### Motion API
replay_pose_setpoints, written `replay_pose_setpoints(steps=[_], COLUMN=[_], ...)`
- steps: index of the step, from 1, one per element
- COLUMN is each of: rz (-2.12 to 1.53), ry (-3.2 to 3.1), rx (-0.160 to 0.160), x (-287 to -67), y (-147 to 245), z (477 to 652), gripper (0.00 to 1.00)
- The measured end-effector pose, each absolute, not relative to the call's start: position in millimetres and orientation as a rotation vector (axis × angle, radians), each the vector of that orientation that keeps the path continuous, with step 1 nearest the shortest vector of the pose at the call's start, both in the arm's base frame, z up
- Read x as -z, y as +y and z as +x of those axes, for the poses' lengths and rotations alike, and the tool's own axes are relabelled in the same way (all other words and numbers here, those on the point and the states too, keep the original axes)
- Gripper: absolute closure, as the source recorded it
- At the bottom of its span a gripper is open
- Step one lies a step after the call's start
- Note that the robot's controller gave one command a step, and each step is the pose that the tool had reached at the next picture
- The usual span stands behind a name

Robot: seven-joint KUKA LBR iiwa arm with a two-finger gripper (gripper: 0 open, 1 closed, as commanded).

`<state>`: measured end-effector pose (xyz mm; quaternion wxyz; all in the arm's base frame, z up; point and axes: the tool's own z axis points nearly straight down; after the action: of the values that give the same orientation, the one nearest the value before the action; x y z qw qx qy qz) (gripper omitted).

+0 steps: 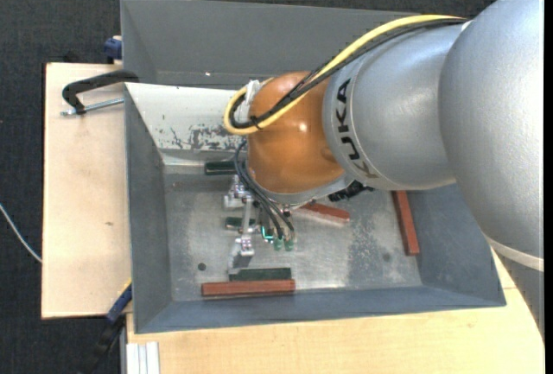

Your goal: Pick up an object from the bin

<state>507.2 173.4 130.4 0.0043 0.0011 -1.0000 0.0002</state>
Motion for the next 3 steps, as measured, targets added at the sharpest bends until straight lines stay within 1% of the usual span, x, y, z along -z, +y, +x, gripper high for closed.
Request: replay_pose_setpoints(steps=[1,2,3], rz=[0.001,-0.056,-0.055], ry=[-3.141,-3.143,-3.143], rx=[0.001,0.005,0.005], x=[-134.8,-78.4,-78.4], y=[172.6,122.1,122.1], z=[509.2,544.4,544.4], gripper=[0.00,1.00,1.00])
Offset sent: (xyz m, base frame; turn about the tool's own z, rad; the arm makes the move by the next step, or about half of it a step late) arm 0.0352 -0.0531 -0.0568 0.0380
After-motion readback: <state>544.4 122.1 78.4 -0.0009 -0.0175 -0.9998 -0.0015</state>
